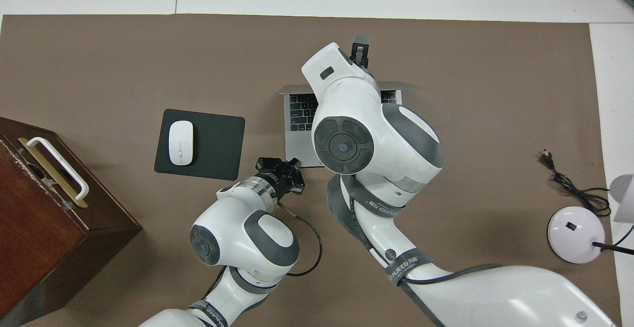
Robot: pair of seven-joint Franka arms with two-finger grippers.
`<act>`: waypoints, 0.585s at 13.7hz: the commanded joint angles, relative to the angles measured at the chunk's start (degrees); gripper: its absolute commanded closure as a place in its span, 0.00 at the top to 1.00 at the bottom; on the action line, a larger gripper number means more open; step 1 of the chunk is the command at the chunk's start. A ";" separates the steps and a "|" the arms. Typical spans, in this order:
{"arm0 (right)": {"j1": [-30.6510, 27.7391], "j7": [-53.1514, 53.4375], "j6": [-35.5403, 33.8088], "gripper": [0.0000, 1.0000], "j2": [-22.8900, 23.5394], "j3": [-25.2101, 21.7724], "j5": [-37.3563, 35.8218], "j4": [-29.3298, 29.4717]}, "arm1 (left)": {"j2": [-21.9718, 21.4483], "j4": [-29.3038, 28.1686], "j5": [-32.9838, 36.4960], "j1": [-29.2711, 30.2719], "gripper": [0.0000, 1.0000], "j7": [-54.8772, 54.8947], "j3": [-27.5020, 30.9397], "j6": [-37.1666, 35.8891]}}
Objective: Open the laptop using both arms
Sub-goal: 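Push the lid farther open with the right gripper toward the far side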
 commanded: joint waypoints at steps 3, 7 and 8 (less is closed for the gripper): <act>-0.68 -1.80 -0.57 1.00 1.83 0.64 0.09 3.55 | 5.33 0.80 0.08 -0.62 0.00 -0.31 0.73 0.89; -0.68 -1.63 0.22 1.00 2.09 0.46 0.01 3.64 | 5.33 0.80 0.08 -0.62 0.00 -0.31 0.73 0.89; -0.68 -1.63 0.31 1.00 2.18 0.46 -0.34 3.81 | 5.33 0.80 0.08 -0.62 0.00 -0.31 0.73 0.89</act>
